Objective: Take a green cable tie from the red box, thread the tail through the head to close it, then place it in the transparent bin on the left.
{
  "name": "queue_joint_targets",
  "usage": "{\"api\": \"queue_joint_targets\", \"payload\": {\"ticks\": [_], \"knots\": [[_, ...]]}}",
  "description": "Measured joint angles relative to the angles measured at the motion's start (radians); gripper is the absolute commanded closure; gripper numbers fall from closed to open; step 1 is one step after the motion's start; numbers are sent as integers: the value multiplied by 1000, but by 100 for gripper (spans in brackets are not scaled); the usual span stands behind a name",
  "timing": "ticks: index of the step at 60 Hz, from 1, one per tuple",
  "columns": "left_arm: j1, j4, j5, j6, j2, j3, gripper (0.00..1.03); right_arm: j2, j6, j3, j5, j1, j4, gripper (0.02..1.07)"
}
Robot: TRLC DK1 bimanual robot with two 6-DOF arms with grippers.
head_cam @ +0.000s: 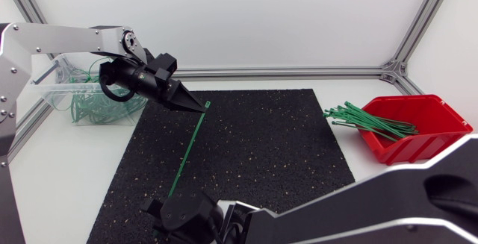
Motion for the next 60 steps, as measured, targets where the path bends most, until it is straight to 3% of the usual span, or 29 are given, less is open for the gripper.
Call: {"api": "queue_joint_targets", "payload": {"ticks": [60], "knots": [[0, 0, 0, 0, 12, 0, 100, -25, 29, -13, 18, 24, -3, 83]]}}
